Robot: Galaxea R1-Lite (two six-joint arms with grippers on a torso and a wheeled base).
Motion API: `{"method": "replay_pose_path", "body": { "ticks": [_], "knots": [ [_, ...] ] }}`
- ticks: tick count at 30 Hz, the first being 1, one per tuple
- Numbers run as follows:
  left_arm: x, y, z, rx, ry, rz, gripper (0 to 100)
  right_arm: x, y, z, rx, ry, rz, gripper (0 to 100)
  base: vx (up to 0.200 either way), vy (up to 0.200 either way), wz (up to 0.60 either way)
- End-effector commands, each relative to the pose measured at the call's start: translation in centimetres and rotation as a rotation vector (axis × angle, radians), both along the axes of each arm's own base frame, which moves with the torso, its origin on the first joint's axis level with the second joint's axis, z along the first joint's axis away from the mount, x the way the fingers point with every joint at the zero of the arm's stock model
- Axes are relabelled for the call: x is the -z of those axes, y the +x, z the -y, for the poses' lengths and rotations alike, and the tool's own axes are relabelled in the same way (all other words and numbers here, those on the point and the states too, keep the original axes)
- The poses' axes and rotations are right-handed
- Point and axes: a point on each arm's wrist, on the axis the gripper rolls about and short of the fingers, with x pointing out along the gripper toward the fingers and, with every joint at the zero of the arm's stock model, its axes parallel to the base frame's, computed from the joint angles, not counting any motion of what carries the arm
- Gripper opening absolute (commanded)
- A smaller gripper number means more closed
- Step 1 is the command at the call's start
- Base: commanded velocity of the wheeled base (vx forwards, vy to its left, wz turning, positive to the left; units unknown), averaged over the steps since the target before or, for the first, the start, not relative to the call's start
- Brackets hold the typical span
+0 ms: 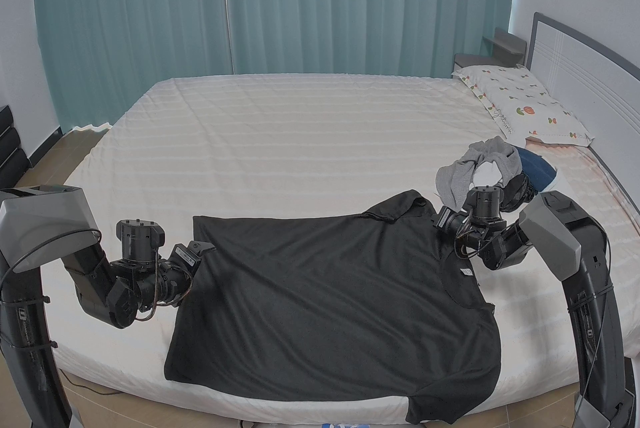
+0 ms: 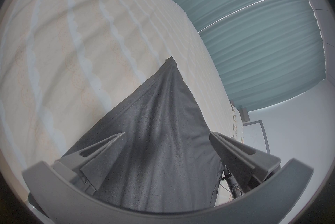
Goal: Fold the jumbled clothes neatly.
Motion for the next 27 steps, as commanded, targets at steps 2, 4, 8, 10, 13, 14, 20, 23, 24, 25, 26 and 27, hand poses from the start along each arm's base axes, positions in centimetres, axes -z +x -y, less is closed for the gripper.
{"method": "replay_pose_path", "body": {
  "ticks": [2,4,8,10,13,14,20,23,24,25,26,27],
  "knots": [
    [0.0,0.0,0.0,0.000,0.000,-0.001,100,-0.8,1.1,0.8,0.057,0.000,0.059,0,0.000,0.000,0.00],
    [0.0,0.0,0.0,0.000,0.000,-0.001,100,-1.0,1.5,0.9,0.086,-0.006,0.081,0,0.000,0.000,0.00],
    [0.0,0.0,0.0,0.000,0.000,-0.001,100,-0.4,2.0,0.6,0.108,-0.014,0.093,0,0.000,0.000,0.00],
    [0.0,0.0,0.0,-0.003,0.002,-0.001,100,-0.1,2.0,0.4,0.109,-0.016,0.088,0,0.000,0.000,0.00],
    [0.1,0.0,0.0,-0.003,0.002,-0.002,100,0.0,2.0,0.2,0.106,-0.016,0.090,0,0.000,0.000,0.00],
    [0.1,0.0,0.0,0.000,0.000,-0.001,100,-0.3,2.2,0.1,0.111,-0.015,0.105,0,0.000,0.000,0.00],
    [0.1,0.0,0.0,0.000,0.000,-0.001,100,-1.0,3.5,0.0,0.186,-0.024,0.179,0,0.000,0.000,0.00],
    [0.1,0.0,0.0,0.000,0.000,-0.001,100,-1.8,3.9,-0.1,0.202,-0.020,0.212,0,0.000,0.000,0.00],
    [0.1,0.0,0.0,0.000,0.000,-0.001,100,-2.6,4.1,-0.2,0.218,-0.019,0.241,0,0.000,0.000,0.00],
    [0.1,0.0,0.0,0.000,0.000,-0.001,100,-2.7,4.2,-0.2,0.220,-0.018,0.249,0,0.000,0.000,0.00],
    [0.1,0.0,0.0,0.000,0.000,-0.001,100,-3.1,4.4,-0.2,0.231,-0.017,0.262,0,0.000,0.000,0.00],
    [0.1,0.0,0.0,0.000,0.000,-0.001,100,-2.8,4.4,-0.3,0.229,-0.019,0.256,0,0.000,0.000,0.00]
  ]
}}
